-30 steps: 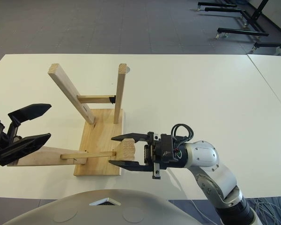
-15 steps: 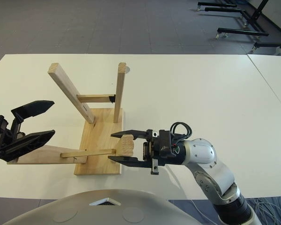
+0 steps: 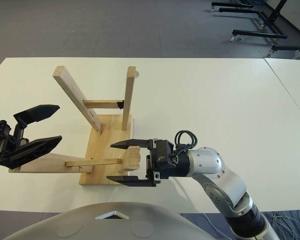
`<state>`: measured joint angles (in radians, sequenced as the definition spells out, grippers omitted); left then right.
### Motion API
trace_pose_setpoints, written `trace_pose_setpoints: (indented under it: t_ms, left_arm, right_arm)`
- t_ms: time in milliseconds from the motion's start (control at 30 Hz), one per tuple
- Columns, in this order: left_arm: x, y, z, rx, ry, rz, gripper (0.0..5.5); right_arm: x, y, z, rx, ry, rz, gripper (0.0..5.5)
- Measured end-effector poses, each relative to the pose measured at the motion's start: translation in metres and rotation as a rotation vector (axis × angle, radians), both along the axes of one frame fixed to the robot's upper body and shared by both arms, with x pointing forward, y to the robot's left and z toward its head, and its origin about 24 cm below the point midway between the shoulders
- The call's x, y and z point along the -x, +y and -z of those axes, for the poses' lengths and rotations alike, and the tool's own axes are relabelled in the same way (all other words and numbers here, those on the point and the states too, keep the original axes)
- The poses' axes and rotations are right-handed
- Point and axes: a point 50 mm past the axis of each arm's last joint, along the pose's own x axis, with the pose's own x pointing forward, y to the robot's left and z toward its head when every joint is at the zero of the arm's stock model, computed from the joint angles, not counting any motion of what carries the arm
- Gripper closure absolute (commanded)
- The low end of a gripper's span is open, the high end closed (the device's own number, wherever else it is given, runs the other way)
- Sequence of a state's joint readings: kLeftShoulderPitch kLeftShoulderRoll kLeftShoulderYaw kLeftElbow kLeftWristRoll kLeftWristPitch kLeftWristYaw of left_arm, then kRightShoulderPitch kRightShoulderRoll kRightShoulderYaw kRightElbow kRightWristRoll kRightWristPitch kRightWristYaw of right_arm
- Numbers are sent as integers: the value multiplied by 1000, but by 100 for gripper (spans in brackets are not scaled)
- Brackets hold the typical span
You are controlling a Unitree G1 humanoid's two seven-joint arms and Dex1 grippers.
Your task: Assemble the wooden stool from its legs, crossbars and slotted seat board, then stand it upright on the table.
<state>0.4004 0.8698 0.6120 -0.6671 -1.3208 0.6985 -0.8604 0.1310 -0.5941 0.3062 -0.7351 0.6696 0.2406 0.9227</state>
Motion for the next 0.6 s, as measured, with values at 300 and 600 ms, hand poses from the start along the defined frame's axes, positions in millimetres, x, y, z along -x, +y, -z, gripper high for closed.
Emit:
trace_pose_setpoints:
  t_ms: [300,600]
  left_arm:
    - [0,1,-1,4,-13,-9,10]
    - [-10,7,-8,48,-30,-26,10]
  right_arm:
    - [-13,-23,-31,-120,80,69,75]
    - [-8,-52,-55,-312,235,-17,75]
